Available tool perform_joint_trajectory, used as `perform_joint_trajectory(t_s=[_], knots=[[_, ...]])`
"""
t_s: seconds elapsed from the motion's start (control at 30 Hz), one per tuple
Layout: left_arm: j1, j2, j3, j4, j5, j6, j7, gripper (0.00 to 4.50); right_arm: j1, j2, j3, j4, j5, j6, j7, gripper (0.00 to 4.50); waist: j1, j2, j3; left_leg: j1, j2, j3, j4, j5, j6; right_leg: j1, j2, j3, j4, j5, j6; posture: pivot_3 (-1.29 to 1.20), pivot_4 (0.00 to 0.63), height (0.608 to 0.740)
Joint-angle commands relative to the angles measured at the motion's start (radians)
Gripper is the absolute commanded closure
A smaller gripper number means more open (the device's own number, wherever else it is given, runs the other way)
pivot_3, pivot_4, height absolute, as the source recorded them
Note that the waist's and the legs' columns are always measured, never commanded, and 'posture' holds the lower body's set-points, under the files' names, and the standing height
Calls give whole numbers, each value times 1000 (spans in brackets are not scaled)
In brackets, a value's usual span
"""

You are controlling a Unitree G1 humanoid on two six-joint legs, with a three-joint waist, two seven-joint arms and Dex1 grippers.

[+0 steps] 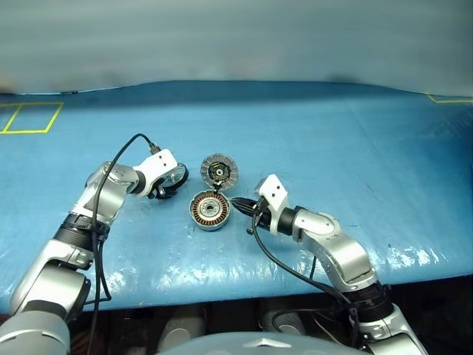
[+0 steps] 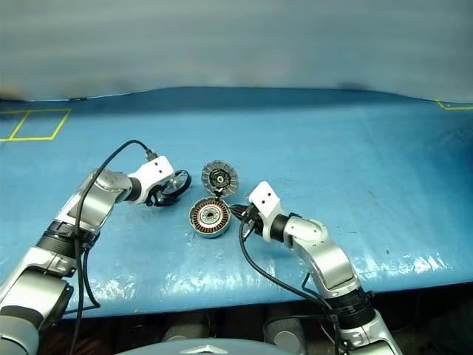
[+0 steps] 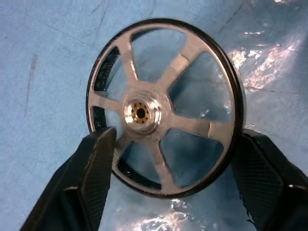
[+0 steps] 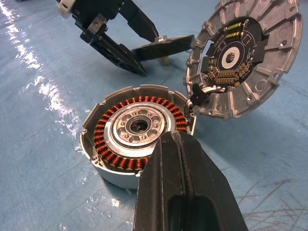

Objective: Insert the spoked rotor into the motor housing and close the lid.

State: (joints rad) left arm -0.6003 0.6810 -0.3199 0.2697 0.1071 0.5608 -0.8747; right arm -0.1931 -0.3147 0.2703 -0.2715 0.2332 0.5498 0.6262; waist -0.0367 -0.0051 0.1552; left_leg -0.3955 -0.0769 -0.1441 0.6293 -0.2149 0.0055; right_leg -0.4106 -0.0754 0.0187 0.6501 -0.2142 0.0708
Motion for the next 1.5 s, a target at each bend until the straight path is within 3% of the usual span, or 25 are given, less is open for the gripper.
perform_joint_trajectory(t_s=[0.03, 0.27, 0.47, 1.13, 1.43, 1.5], knots=[[11, 0, -6, 2, 4, 6, -27, 1522, -16, 5, -3, -9, -5, -25, -5, 4500, 0, 0, 0, 0, 0, 0, 0, 0, 0, 0, 0, 0, 0, 0, 0, 0, 150, 740], [30, 10, 5, 5, 8, -8, -27, 1522, -13, 8, -4, -8, -9, -31, -7, 4500, 0, 0, 0, 0, 0, 0, 0, 0, 0, 0, 0, 0, 0, 0, 0, 0, 150, 740], [62, 18, 33, -12, 10, -30, -8, 2831, -11, 9, -1, -6, -16, -39, -9, 4500, 0, 0, 0, 1, 0, 0, 0, 0, 0, 0, 0, 0, 1, 0, 0, 0, 150, 740], [155, 14, 147, -91, -8, -48, 116, 2831, -5, 13, 7, -3, -23, -46, -13, 4500, 0, 0, 0, 0, 0, 0, 0, 1, -1, 0, 0, 0, 1, 0, -1, 0, 150, 740], [157, -27, 259, -127, -143, -10, 103, 2831, -5, 11, 11, 4, -25, -51, -11, 4500, 0, 0, 0, 0, 0, 0, 0, 1, -1, -1, 0, 0, 1, 1, -1, 0, 150, 740], [159, -27, 262, -129, -152, -5, 105, 2236, -5, 11, 12, 6, -25, -52, -11, 4500, 0, 0, 0, 0, 0, 0, 0, 1, -1, -1, 0, 0, 1, 1, -1, 0, 150, 740]])
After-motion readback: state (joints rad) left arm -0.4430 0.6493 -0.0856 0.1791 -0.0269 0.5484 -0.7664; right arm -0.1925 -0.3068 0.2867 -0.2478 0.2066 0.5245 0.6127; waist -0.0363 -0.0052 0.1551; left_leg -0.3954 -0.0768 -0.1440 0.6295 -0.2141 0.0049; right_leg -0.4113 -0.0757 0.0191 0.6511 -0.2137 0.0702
